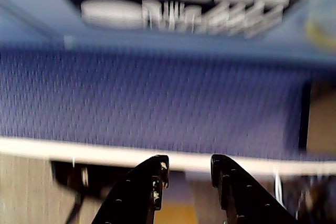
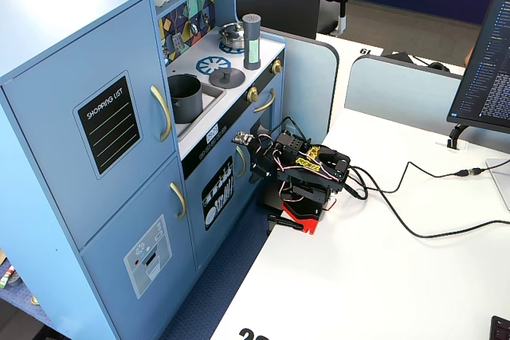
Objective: Put salt in the gray recipient
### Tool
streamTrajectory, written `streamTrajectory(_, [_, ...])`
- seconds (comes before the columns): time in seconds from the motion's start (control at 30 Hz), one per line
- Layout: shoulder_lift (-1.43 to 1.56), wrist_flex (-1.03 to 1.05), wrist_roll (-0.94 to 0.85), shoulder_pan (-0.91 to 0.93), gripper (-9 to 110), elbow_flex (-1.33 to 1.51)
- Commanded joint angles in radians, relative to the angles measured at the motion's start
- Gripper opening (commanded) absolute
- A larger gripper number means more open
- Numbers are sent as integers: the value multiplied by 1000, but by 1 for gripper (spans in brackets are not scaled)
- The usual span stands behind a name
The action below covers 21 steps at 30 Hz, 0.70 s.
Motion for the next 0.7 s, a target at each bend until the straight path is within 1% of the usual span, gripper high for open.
streamTrajectory(0.0, [12,58,35,-12,0,-6])
streamTrajectory(0.67, [12,61,8,-6,1,-6])
